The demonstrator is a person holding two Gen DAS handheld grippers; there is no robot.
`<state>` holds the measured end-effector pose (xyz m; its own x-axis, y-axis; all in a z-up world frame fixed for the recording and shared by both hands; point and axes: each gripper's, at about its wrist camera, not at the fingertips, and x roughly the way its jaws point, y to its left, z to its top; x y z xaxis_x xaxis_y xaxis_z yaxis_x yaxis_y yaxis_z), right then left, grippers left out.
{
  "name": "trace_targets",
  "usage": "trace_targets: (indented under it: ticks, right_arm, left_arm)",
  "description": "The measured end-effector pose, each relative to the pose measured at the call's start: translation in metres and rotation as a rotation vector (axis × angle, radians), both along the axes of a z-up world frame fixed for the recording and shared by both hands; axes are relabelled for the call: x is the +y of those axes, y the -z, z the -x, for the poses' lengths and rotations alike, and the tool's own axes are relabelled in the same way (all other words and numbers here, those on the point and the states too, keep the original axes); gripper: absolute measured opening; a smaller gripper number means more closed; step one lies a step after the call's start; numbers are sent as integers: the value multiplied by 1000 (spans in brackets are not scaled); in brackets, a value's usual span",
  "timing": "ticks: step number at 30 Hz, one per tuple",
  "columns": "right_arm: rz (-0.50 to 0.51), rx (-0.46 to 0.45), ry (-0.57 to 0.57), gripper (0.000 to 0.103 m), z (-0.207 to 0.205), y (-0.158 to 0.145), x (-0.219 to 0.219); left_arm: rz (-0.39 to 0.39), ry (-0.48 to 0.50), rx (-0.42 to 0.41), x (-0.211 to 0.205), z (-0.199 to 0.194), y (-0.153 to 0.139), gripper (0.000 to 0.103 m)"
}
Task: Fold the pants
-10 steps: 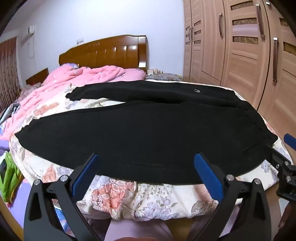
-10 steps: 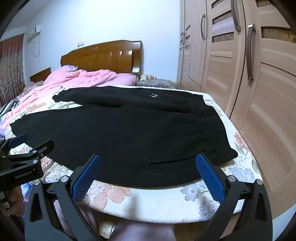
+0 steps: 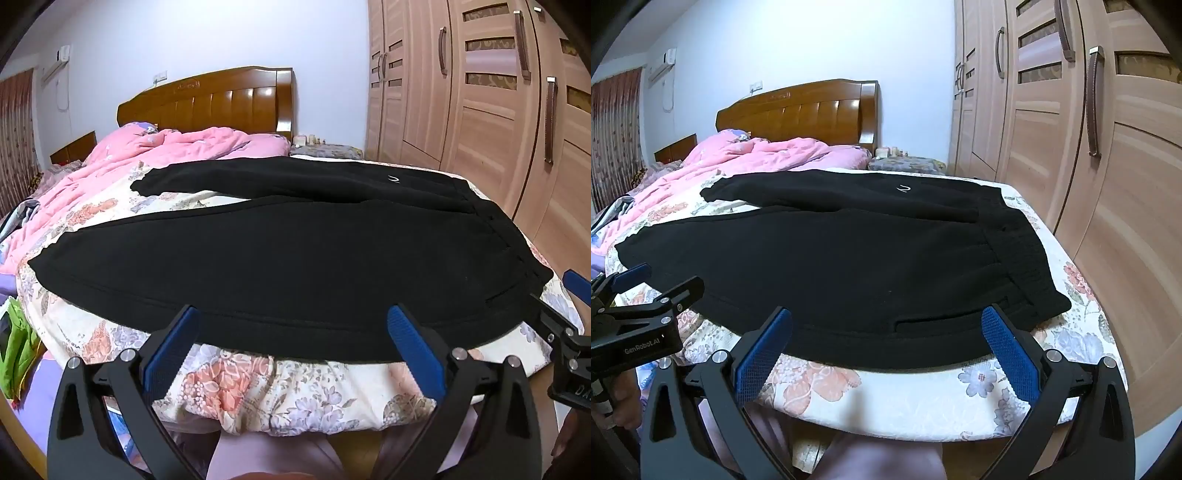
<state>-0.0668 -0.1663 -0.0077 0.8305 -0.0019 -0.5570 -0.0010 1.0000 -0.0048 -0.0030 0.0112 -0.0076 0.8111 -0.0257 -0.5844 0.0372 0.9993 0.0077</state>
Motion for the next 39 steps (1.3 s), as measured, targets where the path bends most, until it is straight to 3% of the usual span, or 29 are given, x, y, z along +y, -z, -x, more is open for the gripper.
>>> trace_targets:
  ticks: [26,39]
  right_arm:
    - [-31,-4,6,99,3,3,-11]
    - [-37,-3,8,99,3,4,-13]
  left_arm:
    - [-57,16,-66,-15,8,-10,102]
    - [-52,24,-60,-14,10,-9,101]
